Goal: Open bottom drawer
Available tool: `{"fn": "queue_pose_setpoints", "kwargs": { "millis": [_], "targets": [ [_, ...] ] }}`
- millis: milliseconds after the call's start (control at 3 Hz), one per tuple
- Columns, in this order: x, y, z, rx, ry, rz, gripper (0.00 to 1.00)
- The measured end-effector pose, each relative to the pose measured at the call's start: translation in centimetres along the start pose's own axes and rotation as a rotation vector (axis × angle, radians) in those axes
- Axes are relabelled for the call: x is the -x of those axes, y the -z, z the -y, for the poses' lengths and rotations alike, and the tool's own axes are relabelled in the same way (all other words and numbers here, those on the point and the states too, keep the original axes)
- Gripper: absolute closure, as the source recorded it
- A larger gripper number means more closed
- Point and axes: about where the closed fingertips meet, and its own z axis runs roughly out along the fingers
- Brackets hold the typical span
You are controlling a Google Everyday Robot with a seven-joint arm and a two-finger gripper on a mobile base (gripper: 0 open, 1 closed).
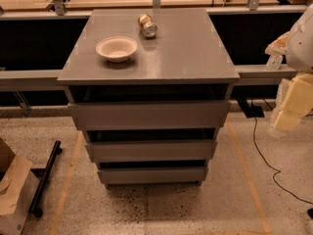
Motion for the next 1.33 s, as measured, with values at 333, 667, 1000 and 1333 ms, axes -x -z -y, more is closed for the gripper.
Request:
{"fn": "queue_pose_setpoints", "kwargs": {
  "millis": [333,667,1000,1333],
  "targets": [
    [0.0,0.0,0.0,0.0,0.0,0.0,0.0],
    [-0.1,-1.6,0.1,-0.01,-0.001,0.023,0.0],
    [-0.8,-5.3,-0.1,-0.02,0.006,0.09,0.0],
    [-1.8,-9.0,0.3,-0.045,0.02,0.148,0.0]
  ]
}}
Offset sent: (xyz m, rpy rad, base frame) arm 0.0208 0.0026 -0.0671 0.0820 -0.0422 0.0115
